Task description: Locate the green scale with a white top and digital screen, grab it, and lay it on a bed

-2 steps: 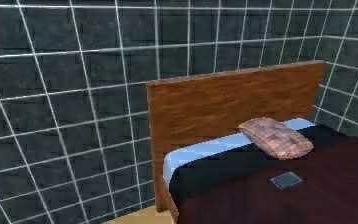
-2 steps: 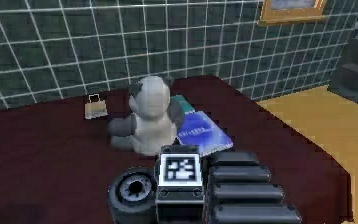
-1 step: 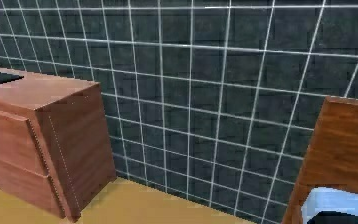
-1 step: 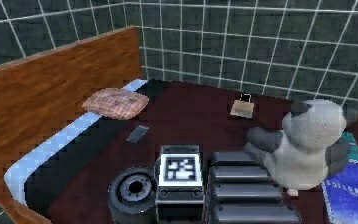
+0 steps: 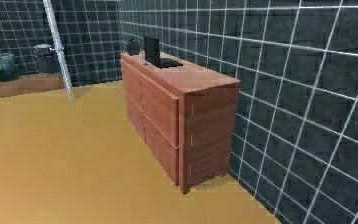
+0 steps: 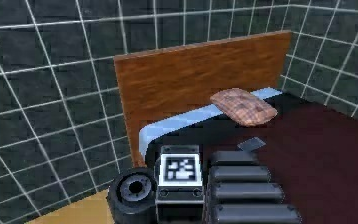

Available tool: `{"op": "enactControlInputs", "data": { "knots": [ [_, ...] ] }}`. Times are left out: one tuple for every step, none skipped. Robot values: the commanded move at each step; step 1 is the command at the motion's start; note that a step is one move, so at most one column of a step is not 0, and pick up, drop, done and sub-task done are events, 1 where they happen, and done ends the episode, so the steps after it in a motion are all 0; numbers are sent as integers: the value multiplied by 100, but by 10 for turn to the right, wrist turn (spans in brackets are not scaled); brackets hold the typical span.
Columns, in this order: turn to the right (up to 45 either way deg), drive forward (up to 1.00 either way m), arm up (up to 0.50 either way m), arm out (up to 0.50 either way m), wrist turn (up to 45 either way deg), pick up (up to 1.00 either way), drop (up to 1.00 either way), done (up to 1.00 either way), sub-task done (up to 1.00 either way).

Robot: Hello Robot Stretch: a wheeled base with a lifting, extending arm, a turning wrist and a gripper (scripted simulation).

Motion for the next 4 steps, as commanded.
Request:
{"op": "enactControlInputs", "data": {
  "knots": [
    [450, 0, 0, 0, 0, 0, 0, 0, 0],
    [450, 0, 0, 0, 0, 0, 0, 0, 0],
    [300, 0, 0, 0, 0, 0, 0, 0, 0],
    [-450, 0, 0, 0, 0, 0, 0, 0, 0]
  ]
}}
